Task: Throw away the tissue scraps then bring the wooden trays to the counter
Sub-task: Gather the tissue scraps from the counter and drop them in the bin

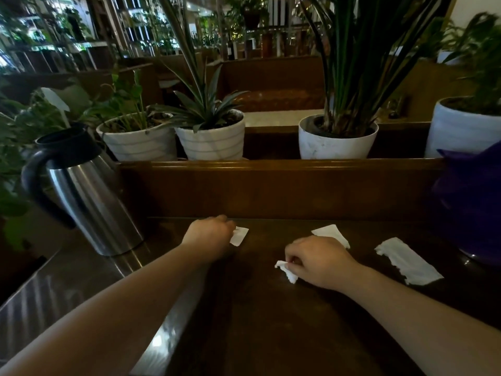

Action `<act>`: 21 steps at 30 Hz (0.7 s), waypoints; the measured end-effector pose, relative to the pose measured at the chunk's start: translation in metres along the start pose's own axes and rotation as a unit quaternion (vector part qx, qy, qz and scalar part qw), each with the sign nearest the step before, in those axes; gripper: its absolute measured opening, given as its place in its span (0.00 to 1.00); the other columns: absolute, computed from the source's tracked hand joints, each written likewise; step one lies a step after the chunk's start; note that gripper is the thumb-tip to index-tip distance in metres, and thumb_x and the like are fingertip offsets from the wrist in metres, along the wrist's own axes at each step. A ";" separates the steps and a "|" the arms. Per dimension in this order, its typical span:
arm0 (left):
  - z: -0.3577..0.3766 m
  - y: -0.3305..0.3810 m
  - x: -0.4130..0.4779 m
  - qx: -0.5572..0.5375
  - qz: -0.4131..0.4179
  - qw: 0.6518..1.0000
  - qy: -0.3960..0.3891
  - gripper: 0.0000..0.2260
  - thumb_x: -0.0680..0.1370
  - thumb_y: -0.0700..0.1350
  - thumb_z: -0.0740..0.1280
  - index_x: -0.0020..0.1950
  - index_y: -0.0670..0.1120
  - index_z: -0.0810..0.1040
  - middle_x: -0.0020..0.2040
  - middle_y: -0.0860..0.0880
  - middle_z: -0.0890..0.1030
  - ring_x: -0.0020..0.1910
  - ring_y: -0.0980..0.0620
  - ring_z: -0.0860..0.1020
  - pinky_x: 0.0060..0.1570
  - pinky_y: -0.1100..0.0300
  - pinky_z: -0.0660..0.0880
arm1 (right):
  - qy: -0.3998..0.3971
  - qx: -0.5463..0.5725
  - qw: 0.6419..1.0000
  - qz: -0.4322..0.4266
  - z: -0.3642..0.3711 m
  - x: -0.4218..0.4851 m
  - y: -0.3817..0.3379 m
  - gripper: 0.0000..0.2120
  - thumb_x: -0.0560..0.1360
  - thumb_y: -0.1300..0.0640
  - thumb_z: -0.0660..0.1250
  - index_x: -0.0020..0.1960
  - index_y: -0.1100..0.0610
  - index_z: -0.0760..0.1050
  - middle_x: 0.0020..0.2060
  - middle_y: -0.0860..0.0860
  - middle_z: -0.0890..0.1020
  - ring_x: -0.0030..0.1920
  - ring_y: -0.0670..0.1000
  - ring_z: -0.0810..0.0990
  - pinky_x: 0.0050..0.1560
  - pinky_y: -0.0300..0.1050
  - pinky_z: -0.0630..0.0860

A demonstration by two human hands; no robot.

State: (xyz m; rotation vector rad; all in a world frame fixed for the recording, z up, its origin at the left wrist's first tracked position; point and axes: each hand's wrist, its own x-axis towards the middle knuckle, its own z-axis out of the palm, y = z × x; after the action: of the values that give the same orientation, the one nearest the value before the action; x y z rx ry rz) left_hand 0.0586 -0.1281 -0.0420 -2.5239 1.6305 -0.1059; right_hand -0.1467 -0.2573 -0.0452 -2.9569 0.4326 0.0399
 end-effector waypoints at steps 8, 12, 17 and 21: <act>0.017 0.009 0.013 -0.006 -0.001 1.000 -0.027 0.14 0.81 0.52 0.58 0.63 0.48 0.73 0.59 0.47 0.77 0.52 0.48 0.79 0.42 0.55 0.74 | 0.062 0.019 0.998 0.020 0.000 -0.025 0.015 0.09 0.78 0.44 0.61 0.51 0.46 0.76 0.45 0.43 0.80 0.44 0.43 0.76 0.43 0.41 0.74; 0.008 0.026 0.005 -0.002 0.045 0.999 -0.011 0.12 0.81 0.52 0.57 0.60 0.49 0.74 0.53 0.49 0.79 0.45 0.50 0.78 0.37 0.58 0.70 | 0.082 0.039 0.993 0.070 -0.012 -0.029 0.035 0.08 0.77 0.44 0.62 0.49 0.46 0.77 0.40 0.41 0.77 0.39 0.42 0.75 0.39 0.40 0.74; -0.010 0.056 -0.011 -0.078 0.111 0.990 0.035 0.12 0.81 0.53 0.56 0.60 0.51 0.73 0.52 0.51 0.78 0.44 0.54 0.76 0.37 0.60 0.72 | 0.129 0.036 0.978 0.160 -0.033 -0.029 0.070 0.07 0.77 0.46 0.63 0.51 0.47 0.76 0.44 0.43 0.80 0.45 0.45 0.77 0.43 0.45 0.77; -0.019 0.076 -0.016 -0.101 0.137 0.984 0.059 0.12 0.81 0.54 0.55 0.60 0.52 0.72 0.49 0.53 0.76 0.40 0.56 0.72 0.31 0.64 0.64 | 0.099 0.008 0.979 0.176 -0.024 -0.015 0.084 0.08 0.78 0.46 0.62 0.53 0.47 0.76 0.46 0.44 0.79 0.46 0.46 0.77 0.41 0.44 0.75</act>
State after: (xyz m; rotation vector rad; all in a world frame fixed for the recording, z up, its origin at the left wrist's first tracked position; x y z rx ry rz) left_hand -0.0191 -0.1459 -0.0344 -2.4411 2.1161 -0.0649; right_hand -0.1852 -0.3368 -0.0329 -2.8389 0.9740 -0.2182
